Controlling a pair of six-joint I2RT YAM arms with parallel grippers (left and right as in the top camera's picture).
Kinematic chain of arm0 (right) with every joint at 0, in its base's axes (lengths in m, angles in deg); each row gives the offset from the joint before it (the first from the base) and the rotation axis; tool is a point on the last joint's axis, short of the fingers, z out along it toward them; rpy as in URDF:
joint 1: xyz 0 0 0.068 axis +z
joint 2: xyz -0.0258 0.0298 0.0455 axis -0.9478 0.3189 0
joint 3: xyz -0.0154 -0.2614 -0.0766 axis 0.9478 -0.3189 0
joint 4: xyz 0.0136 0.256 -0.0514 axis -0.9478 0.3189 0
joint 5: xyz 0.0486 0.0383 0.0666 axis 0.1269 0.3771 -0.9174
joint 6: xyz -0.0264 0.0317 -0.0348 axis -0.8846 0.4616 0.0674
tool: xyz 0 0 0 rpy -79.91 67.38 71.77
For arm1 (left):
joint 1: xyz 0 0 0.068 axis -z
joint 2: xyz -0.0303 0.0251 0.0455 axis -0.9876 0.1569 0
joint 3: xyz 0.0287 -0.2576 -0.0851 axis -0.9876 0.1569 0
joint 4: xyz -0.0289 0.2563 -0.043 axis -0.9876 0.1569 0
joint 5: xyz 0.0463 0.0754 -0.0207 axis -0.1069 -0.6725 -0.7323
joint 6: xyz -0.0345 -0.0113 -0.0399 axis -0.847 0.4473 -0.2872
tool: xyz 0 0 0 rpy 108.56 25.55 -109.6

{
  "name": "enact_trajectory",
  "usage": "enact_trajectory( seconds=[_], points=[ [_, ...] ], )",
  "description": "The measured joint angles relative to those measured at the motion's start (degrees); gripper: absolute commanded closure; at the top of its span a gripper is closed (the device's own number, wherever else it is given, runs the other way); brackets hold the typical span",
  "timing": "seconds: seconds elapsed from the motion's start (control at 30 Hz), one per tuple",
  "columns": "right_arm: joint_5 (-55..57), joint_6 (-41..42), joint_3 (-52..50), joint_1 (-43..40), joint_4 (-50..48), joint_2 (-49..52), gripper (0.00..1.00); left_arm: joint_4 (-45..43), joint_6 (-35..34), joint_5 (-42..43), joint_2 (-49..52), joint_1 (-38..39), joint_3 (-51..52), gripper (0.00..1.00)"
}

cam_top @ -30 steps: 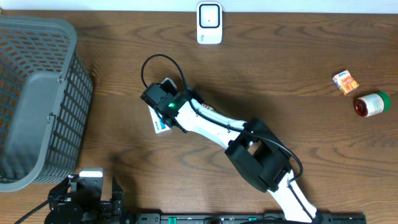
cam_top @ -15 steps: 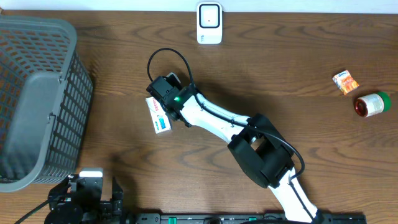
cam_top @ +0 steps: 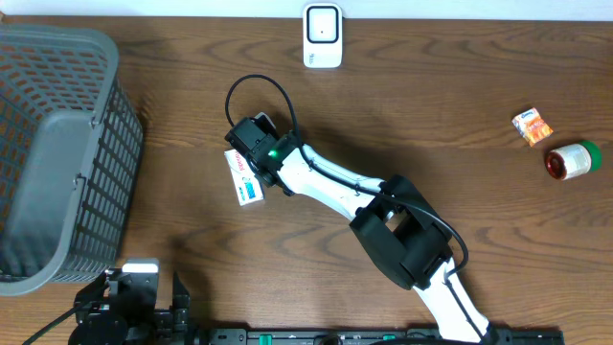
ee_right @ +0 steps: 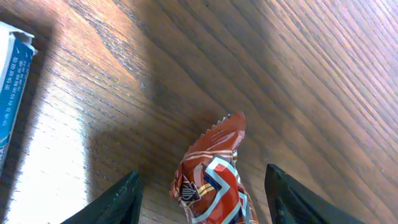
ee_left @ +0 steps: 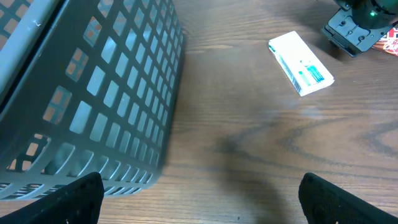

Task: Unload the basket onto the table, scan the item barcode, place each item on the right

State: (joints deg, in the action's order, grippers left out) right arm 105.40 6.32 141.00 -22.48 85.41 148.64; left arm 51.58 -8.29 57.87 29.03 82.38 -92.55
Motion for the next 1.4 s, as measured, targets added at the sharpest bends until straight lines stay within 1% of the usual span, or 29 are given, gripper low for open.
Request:
enact_trajectory(
  seconds=[0.23,0.33,0.43,0.5,0.53,0.57,0.6,0.63,0.67,0.83,0.9,0.97,1.0,1.1,1.23,1.3,1.33,1.37,1.4],
  points=[
    [-0.5,0.0,-0.9,-0.1,-1.1,-0.3,0.43,0.0,0.0,0.0,0.0,0.0,0.0,0.01],
    [-1.1,0.0,-1.5,-0.4,-1.6,-0.6,0.41,0.0,0.0,0.0,0.0,0.0,0.0,0.01],
    [-2.1,0.0,-2.7,-1.3,-2.7,-1.2,0.41,0.0,0.0,0.0,0.0,0.0,0.0,0.01],
    [-3.3,0.1,-3.1,-2.2,-3.3,-1.4,0.51,0.0,0.0,0.0,0.0,0.0,0.0,0.01],
    [-4.2,0.1,-3.3,-2.7,-3.5,-1.5,0.61,0.0,0.0,0.0,0.0,0.0,0.0,0.01],
    [-5.5,0.2,-3.5,-3.3,-3.9,-1.6,0.74,0.0,0.0,0.0,0.0,0.0,0.0,0.01],
    [-6.5,0.2,-3.8,-3.8,-4.3,-1.6,0.82,0.0,0.0,0.0,0.0,0.0,0.0,0.01],
    [-7.1,0.3,-3.9,-4.0,-4.2,-1.6,0.92,0.0,0.0,0.0,0.0,0.0,0.0,0.01],
    [-7.6,0.2,-4.0,-4.3,-4.3,-1.7,0.99,0.0,0.0,0.0,0.0,0.0,0.0,0.01],
    [-8.0,-0.1,-3.9,-4.4,-3.7,-1.8,0.99,0.0,0.0,0.0,0.0,0.0,0.0,0.01],
    [-8.4,-0.1,-3.5,-4.4,-1.5,-2.0,0.99,0.0,0.0,0.0,0.0,0.0,0.0,0.01],
    [-11.1,-0.1,-2.7,-4.4,2.8,-2.6,0.99,0.0,0.0,0.0,0.0,0.0,0.0,0.01],
    [-14.0,-0.1,-2.5,-4.5,5.3,-3.2,0.99,0.0,0.0,0.0,0.0,0.0,0.0,0.01],
    [-30.8,-0.5,-2.6,-4.8,11.5,-5.4,0.99,0.0,0.0,0.0,0.0,0.0,0.0,0.01],
    [-52.3,-1.9,-2.6,-6.4,14.3,-7.2,0.99,0.0,0.0,0.0,0.0,0.0,0.0,0.01],
    [-65.1,-2.9,-2.6,-8.9,16.2,-7.7,0.99,0.0,0.0,0.0,0.0,0.0,0.0,0.01],
    [-67.3,-3.2,-2.6,-9.5,16.5,-7.7,0.99,0.0,0.0,0.0,0.0,0.0,0.0,0.01],
    [-73.1,-4.3,-2.9,-11.2,16.3,-7.7,0.99,0.0,0.0,0.0,0.0,0.0,0.0,0.01],
    [-76.4,-5.1,-3.3,-12.2,15.8,-7.7,0.99,0.0,0.0,0.0,0.0,0.0,0.0,0.01]
  ],
)
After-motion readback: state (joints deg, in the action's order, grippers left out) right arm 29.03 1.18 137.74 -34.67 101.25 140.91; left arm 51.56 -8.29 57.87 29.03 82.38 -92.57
